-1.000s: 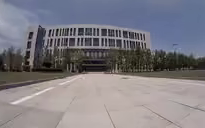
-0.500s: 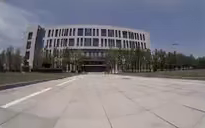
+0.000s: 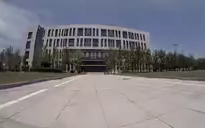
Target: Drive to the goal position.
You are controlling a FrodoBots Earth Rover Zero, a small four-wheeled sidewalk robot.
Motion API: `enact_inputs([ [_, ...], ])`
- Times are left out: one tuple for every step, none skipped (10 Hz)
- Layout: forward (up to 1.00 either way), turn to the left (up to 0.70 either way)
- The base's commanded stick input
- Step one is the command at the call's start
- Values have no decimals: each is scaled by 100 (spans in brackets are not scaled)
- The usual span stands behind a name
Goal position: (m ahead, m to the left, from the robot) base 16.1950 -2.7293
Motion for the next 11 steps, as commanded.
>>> enact_inputs([
  [50,1],
  [50,1],
  [50,1],
  [50,1],
  [50,1],
  [50,1],
  [50,1],
  [50,1],
  [50,1],
  [50,1],
  [50,1],
])
